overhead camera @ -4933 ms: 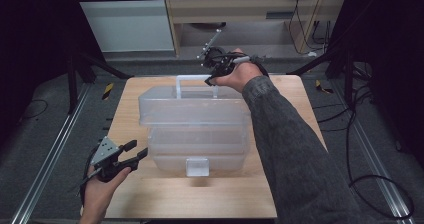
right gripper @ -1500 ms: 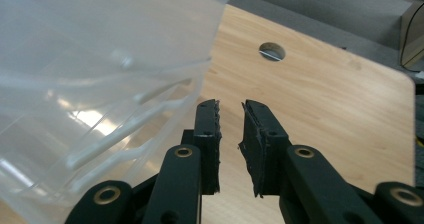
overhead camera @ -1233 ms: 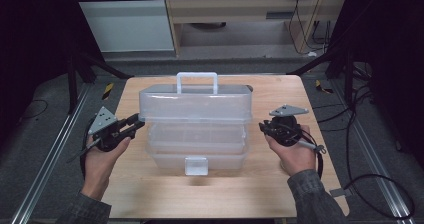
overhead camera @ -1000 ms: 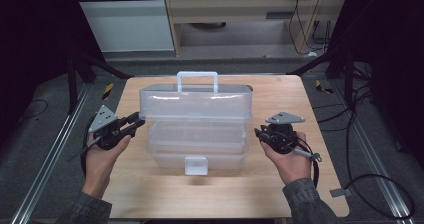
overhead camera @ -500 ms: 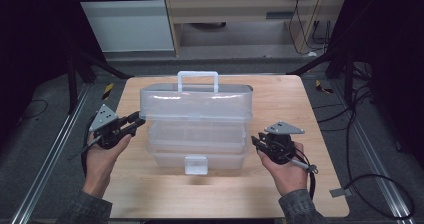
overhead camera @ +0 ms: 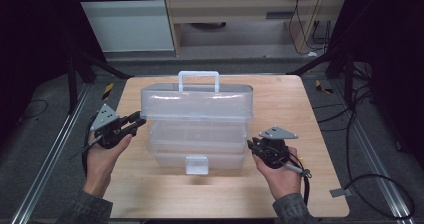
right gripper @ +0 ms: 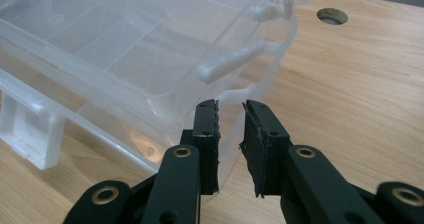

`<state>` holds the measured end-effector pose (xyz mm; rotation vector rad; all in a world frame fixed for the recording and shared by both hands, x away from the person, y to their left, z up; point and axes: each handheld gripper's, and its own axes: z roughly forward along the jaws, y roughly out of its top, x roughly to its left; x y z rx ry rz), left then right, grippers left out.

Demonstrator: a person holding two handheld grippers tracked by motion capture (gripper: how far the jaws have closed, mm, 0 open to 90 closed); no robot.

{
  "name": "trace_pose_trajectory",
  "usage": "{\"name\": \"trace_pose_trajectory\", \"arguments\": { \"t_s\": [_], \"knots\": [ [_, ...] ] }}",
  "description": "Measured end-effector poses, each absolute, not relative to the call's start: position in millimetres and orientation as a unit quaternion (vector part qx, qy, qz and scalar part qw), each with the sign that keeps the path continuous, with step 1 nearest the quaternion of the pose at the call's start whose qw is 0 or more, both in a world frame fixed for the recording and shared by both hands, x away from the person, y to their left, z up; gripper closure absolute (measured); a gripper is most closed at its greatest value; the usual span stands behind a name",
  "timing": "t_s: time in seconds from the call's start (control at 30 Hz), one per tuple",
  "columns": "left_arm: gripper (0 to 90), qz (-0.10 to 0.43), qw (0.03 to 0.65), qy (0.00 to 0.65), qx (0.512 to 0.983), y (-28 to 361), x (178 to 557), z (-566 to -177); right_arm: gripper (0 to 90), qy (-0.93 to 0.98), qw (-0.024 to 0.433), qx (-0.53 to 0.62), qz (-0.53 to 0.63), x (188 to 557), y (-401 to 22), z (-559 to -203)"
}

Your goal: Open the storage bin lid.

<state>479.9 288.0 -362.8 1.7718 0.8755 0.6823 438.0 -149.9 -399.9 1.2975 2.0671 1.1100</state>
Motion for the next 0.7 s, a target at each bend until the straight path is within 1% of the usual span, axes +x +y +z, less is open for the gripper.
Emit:
{"name": "trace_pose_trajectory", "arguments": {
  "t_s": [0.3, 0.4, 0.47, 0.7],
  "knots": [
    [71.2, 0.283, 0.504, 0.364, 0.731, 288, 479, -362, 76.5, 0.749, 0.223, 0.484, 0.394, 441, -145, -412],
    [71.2, 0.283, 0.504, 0.364, 0.730, 289, 479, -362, 77.2, 0.745, 0.221, 0.489, 0.396, 442, -145, -414],
    [71.2, 0.284, 0.506, 0.366, 0.728, 288, 479, -362, 79.4, 0.746, 0.219, 0.488, 0.396, 442, -144, -414],
    [71.3, 0.282, 0.508, 0.368, 0.726, 289, 480, -362, 79.5, 0.745, 0.221, 0.488, 0.397, 442, -144, -415]
  ]
}}
